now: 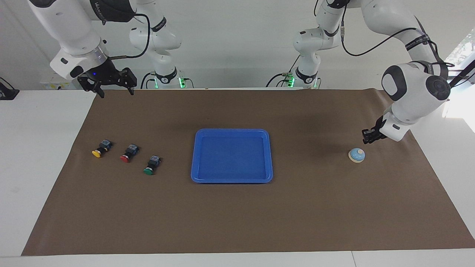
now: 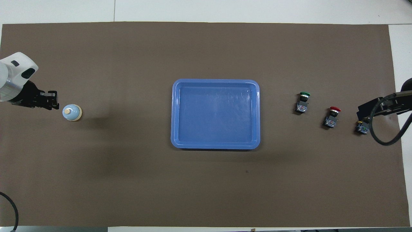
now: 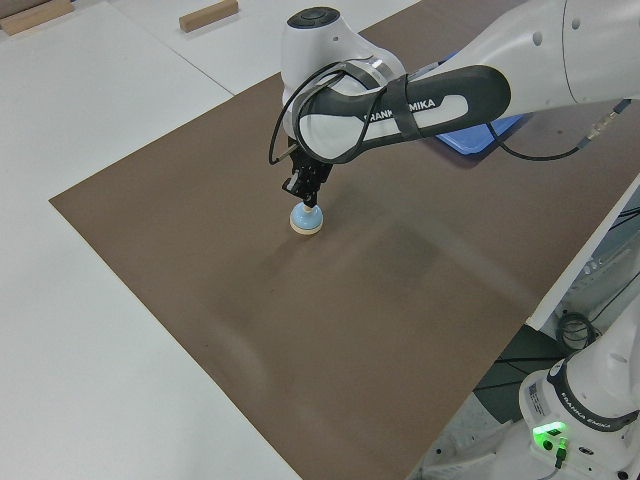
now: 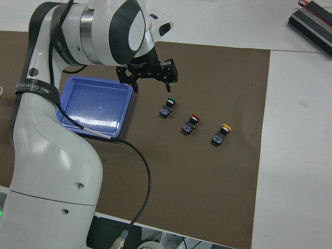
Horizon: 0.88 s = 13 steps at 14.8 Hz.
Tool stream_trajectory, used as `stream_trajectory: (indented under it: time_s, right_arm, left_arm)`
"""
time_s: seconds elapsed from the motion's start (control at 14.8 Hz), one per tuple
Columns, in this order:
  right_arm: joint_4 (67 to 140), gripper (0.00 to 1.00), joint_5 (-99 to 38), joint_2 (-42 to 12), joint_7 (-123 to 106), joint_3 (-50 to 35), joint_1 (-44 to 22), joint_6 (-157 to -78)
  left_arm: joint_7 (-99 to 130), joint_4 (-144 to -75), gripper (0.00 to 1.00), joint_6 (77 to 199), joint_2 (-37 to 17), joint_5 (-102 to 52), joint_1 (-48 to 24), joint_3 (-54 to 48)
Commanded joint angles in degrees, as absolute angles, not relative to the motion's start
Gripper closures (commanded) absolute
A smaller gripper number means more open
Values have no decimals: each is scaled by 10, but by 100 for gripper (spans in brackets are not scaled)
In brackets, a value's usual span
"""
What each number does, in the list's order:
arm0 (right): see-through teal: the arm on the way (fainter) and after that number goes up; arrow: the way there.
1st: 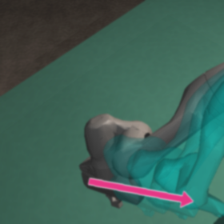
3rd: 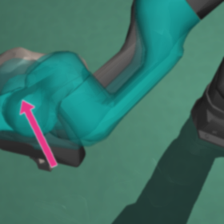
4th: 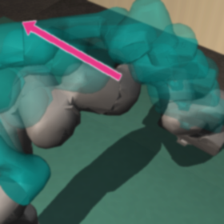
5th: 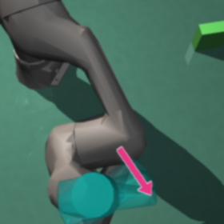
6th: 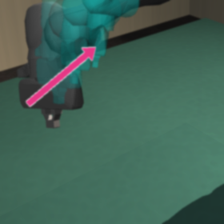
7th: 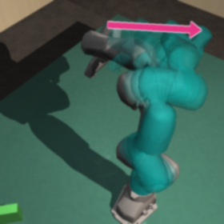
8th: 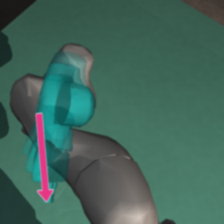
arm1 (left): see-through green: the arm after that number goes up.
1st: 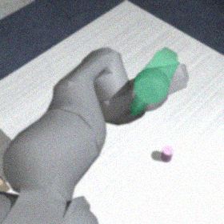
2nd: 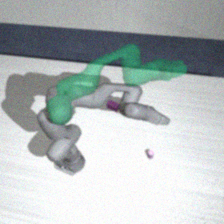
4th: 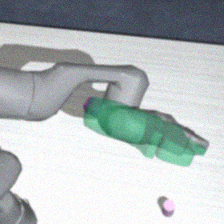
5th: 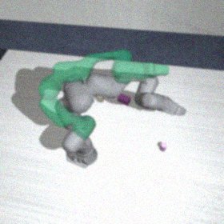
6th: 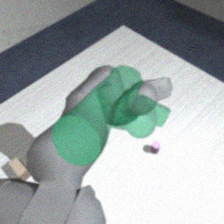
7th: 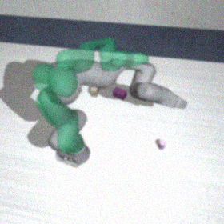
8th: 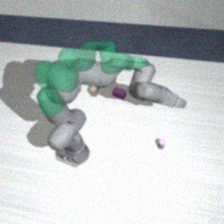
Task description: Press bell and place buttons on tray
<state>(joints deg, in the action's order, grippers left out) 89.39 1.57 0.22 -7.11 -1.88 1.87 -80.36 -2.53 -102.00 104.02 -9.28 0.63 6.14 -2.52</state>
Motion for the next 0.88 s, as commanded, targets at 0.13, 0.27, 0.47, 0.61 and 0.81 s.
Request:
stream_trajectory:
  time_s: [0.13, 0.27, 0.47, 0.61, 0.81]
  right_arm:
    - [895, 0, 19, 5, -82, -20, 15, -789]
    - [895, 0, 19, 5, -84, -21, 20, -789]
    - [895, 0, 19, 5, -91, -19, 23, -790]
    - [905, 0, 19, 8, -90, -19, 22, -797]
    - [1001, 0, 18, 46, -85, -19, 23, -909]
  left_arm:
    - [-31, -1025, 0, 944, 12, 3, 38, -21]
    - [-32, -1026, 0, 926, 34, 1, 40, -21]
    - [-29, -1031, 0, 935, 36, -1, 37, -21]
    - [-29, -1039, 0, 940, 38, -2, 36, -22]
    - [-27, -1019, 0, 933, 12, -4, 33, -22]
